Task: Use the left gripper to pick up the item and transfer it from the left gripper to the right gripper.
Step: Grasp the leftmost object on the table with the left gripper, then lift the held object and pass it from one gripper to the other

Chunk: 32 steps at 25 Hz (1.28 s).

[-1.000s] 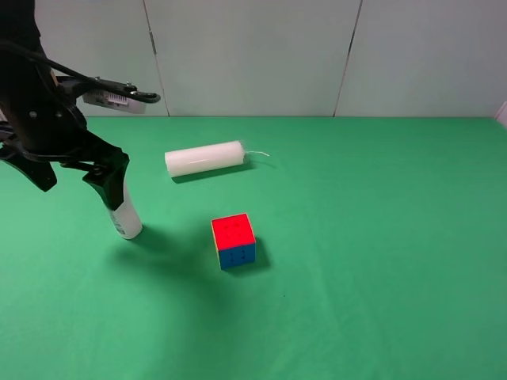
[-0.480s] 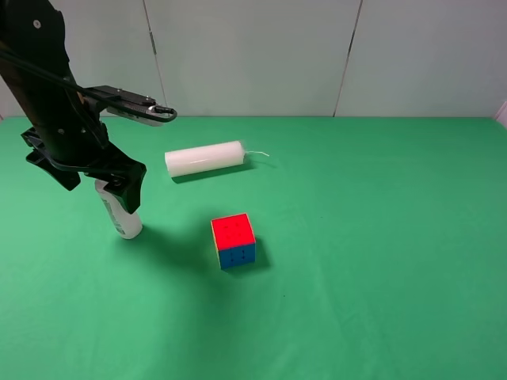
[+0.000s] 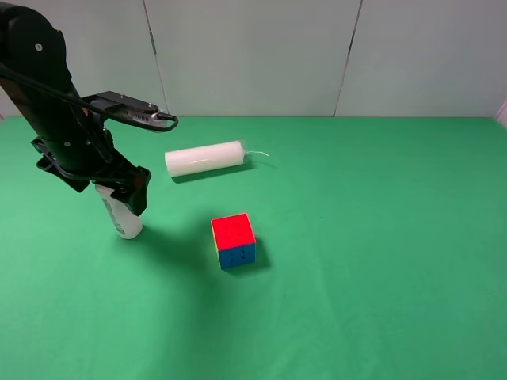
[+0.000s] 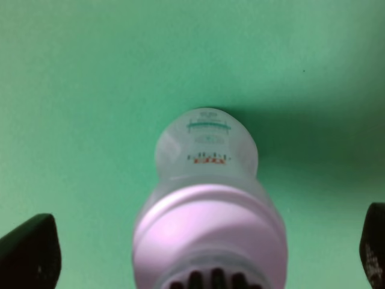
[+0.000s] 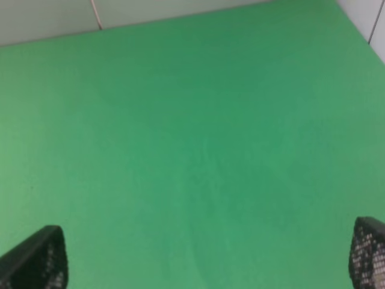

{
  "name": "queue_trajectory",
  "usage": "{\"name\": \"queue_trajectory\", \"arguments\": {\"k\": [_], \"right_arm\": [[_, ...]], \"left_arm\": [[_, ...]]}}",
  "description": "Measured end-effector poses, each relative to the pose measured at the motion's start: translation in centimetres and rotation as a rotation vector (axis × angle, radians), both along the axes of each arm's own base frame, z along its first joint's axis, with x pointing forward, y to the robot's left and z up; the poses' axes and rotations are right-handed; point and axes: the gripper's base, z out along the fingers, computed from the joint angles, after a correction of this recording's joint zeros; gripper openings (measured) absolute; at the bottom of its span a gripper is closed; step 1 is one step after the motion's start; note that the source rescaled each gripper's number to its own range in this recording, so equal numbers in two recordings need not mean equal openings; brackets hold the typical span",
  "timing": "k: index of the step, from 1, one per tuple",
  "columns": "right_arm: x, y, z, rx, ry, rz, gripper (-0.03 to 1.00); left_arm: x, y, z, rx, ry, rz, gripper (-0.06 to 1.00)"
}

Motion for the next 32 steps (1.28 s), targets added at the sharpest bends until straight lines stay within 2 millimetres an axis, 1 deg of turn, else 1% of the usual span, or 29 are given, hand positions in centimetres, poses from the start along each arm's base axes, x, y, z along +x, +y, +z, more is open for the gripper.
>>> {"name": "queue_trajectory", "arguments": {"k": [3, 6, 7, 15, 17, 19, 32], "right_arm": [[0.0, 0.01, 0.0, 0.001, 0.0, 0.001, 1.0], [0.0, 0.01, 0.0, 0.001, 0.0, 0.001, 1.0], [0.0, 0.01, 0.0, 0.001, 0.0, 0.001, 1.0], [0.0, 0.01, 0.0, 0.001, 0.0, 0.001, 1.0], [0.0, 0.01, 0.0, 0.001, 0.0, 0.001, 1.0], [0.0, 0.01, 0.0, 0.001, 0.0, 0.001, 1.0], [0.0, 0.02, 0.0, 0.002, 0.0, 0.002, 1.0]], "left_arm": [[0.09, -0.04, -0.06, -0.006, -0.014, -0.001, 0.95], [0.33, -0.14, -0.03, -0.017, -0.041, -0.007, 0.85], [0.36, -0.16, -0.02, -0.018, -0.045, -0.008, 0.8], [0.49, -0.21, 0.0, -0.024, -0.059, -0.009, 0.33], [0.49, -0.21, 0.0, -0.024, -0.059, -0.011, 0.18], [0.49, -0.21, 0.0, -0.023, -0.059, -0.015, 0.0], [0.49, -0.21, 0.0, -0.023, -0.059, -0.017, 0.0]]}}
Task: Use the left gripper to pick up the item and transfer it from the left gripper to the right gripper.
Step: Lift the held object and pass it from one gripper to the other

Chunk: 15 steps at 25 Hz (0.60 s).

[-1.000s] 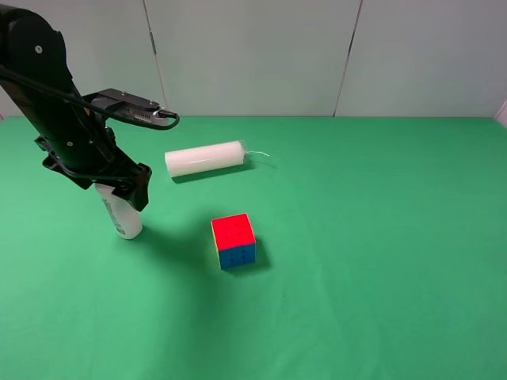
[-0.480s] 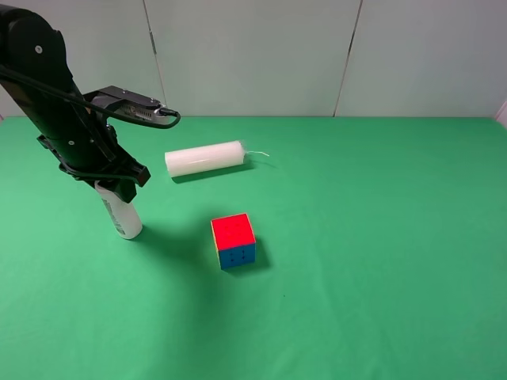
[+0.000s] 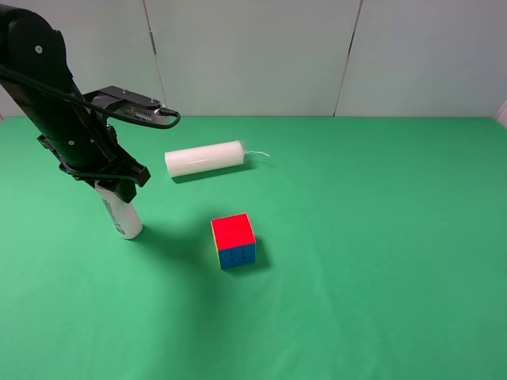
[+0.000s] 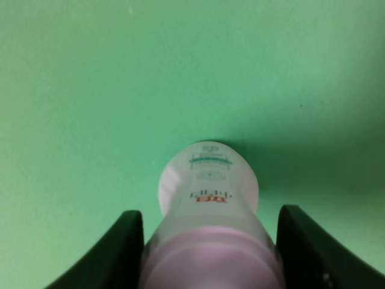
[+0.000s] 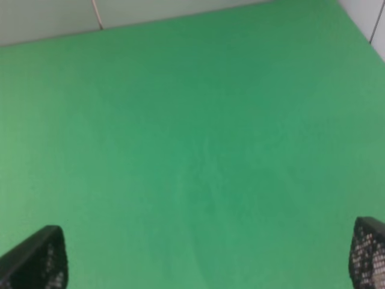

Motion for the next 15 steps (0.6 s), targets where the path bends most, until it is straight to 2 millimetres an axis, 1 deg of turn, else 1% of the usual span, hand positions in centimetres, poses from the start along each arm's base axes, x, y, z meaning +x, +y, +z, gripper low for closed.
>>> {"name": "queue_trajectory", "arguments": {"k": [5, 7, 15], "right_arm": [[0.0, 0.0, 0.0, 0.0, 0.0, 0.0, 1.0], [0.0, 0.0, 0.0, 0.0, 0.0, 0.0, 1.0], [0.0, 0.0, 0.0, 0.0, 0.0, 0.0, 1.0]], "left_arm": [[0.0, 0.0, 0.1, 0.002, 0.002, -0.003, 0.0], [0.3, -0.1, 0.6, 0.004, 0.006, -0.005, 0.0], [1.7, -0.7, 4.5, 0.011, 0.015, -0.002, 0.0]]}}
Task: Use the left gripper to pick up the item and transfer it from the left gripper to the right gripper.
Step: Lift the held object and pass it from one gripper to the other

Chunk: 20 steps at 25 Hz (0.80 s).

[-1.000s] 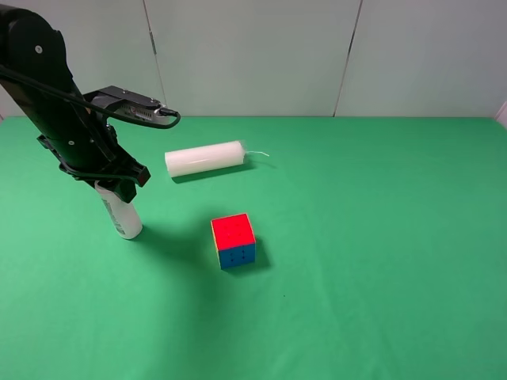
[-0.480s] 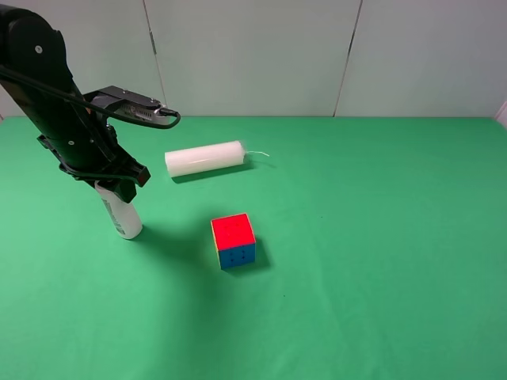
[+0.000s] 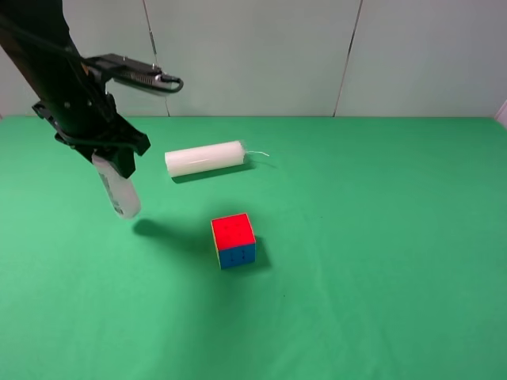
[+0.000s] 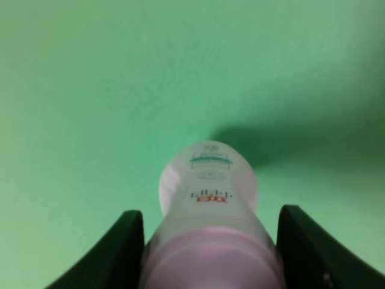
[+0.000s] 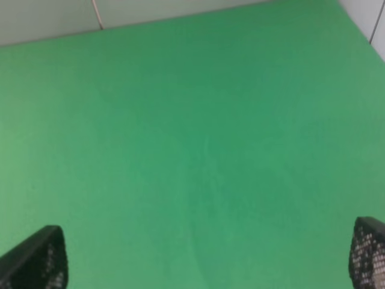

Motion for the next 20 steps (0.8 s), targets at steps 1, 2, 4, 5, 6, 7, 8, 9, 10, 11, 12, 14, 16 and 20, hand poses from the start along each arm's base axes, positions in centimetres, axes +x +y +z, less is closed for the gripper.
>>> {"name": "queue_trajectory", "arguments": {"k": [1, 2, 4, 5, 6, 7, 8, 9, 10, 11, 12, 14, 16, 20], "right_arm": [[0.0, 0.0, 0.0, 0.0, 0.0, 0.0, 1.0], [0.0, 0.0, 0.0, 0.0, 0.0, 0.0, 1.0], [0.0, 0.0, 0.0, 0.0, 0.0, 0.0, 1.0], [0.0, 0.0, 0.0, 0.0, 0.0, 0.0, 1.0], [0.0, 0.0, 0.0, 0.0, 0.0, 0.0, 1.0], [0.0, 0.0, 0.0, 0.0, 0.0, 0.0, 1.0], [0.0, 0.0, 0.0, 0.0, 0.0, 0.0, 1.0], [0.0, 0.0, 0.0, 0.0, 0.0, 0.0, 1.0], [0.0, 0.0, 0.0, 0.0, 0.0, 0.0, 1.0], [0.0, 0.0, 0.0, 0.0, 0.0, 0.0, 1.0], [0.0, 0.0, 0.0, 0.0, 0.0, 0.0, 1.0], [0.0, 0.0, 0.0, 0.0, 0.0, 0.0, 1.0], [0.0, 0.0, 0.0, 0.0, 0.0, 0.0, 1.0], [0.0, 0.0, 0.0, 0.0, 0.0, 0.0, 1.0]], "left_arm": [[0.1, -0.1, 0.5, 0.001, 0.001, 0.001, 0.0], [0.3, -0.1, 1.1, 0.001, 0.002, 0.001, 0.0], [0.5, -0.2, 2.0, 0.0, 0.003, 0.003, 0.0], [0.6, -0.2, 2.5, 0.001, 0.004, 0.003, 0.0], [0.7, -0.3, 2.9, 0.0, 0.003, 0.004, 0.0], [0.7, -0.3, 3.3, 0.002, 0.008, 0.005, 0.0], [0.8, -0.3, 3.8, 0.002, 0.008, 0.005, 0.0], [0.8, -0.3, 4.2, 0.001, 0.007, 0.006, 0.0], [0.9, -0.4, 4.6, -0.003, 0.004, 0.007, 0.0], [0.9, -0.5, 5.0, -0.009, 0.006, 0.008, 0.0], [1.0, -0.6, 5.3, -0.019, 0.004, 0.01, 0.0], [1.0, -0.9, 6.0, -0.049, 0.006, 0.015, 0.0], [1.1, -1.2, 6.5, -0.087, 0.006, 0.02, 0.0], [1.0, -1.9, 6.9, -0.165, 0.021, 0.031, 0.0]]}}
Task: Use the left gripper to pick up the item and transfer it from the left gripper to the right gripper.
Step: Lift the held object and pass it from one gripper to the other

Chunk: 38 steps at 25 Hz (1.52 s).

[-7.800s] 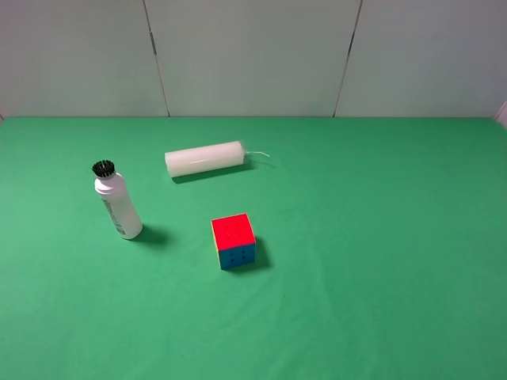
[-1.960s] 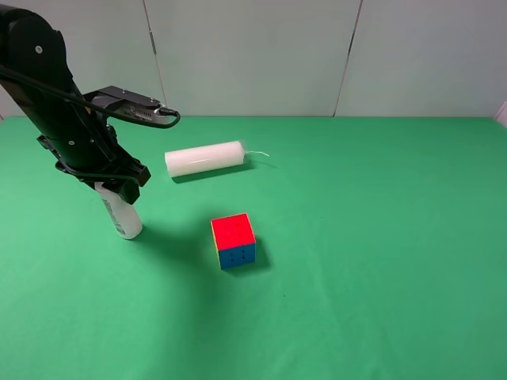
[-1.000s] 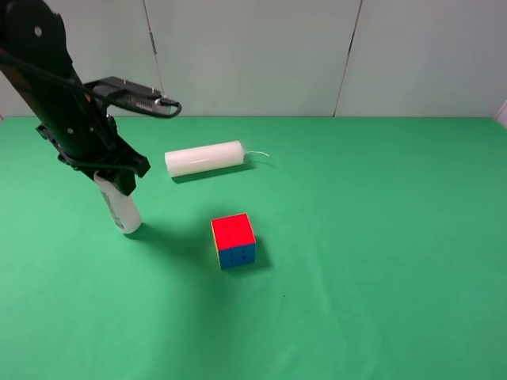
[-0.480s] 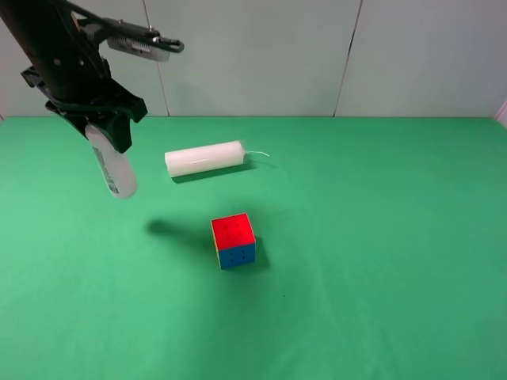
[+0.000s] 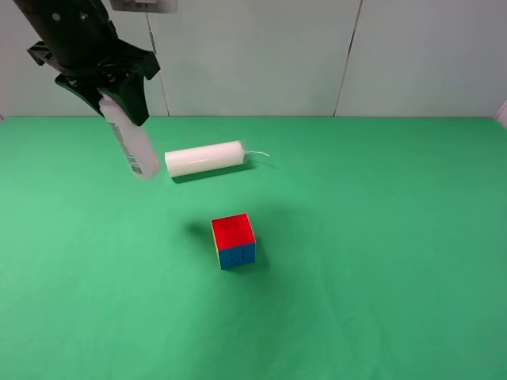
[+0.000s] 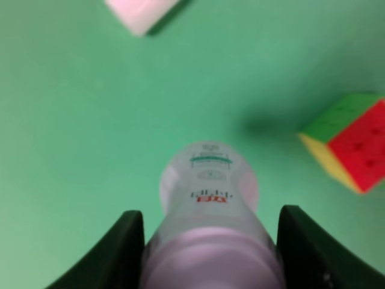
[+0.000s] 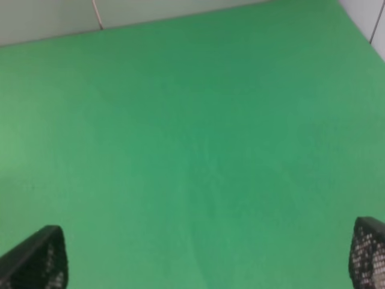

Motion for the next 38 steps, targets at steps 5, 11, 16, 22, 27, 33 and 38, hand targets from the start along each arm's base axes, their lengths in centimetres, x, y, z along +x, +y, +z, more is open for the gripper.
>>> {"name": "queue_trajectory", "arguments": {"k": [5, 11, 16, 22, 27, 33, 38], "right_arm": [[0.0, 0.0, 0.0, 0.001, 0.0, 0.0, 1.0], [0.0, 0.0, 0.0, 0.003, 0.0, -0.001, 1.0], [0.0, 0.0, 0.0, 0.004, 0.0, -0.001, 1.0], [0.0, 0.0, 0.0, 0.005, 0.0, -0.001, 1.0], [0.0, 0.1, 0.0, 0.006, 0.0, 0.005, 1.0], [0.3, 0.4, 0.9, -0.016, 0.015, 0.053, 1.0], [2.0, 1.1, 3.1, 0.047, 0.038, 0.154, 1.0]], "left_arm": [[-0.3, -0.8, 0.1, -0.092, 0.037, 0.013, 0.0], [-0.5, -1.9, 0.5, -0.223, 0.067, 0.017, 0.0], [-0.6, -2.7, 0.9, -0.315, 0.08, 0.028, 0.0], [-0.8, -3.4, 1.3, -0.409, 0.103, 0.007, 0.0], [-1.0, -4.0, 1.8, -0.496, 0.118, -0.017, 0.0], [-1.2, -4.7, 2.4, -0.586, 0.128, -0.043, 0.0], [-1.2, -4.9, 2.6, -0.625, 0.122, -0.058, 0.0]]}}
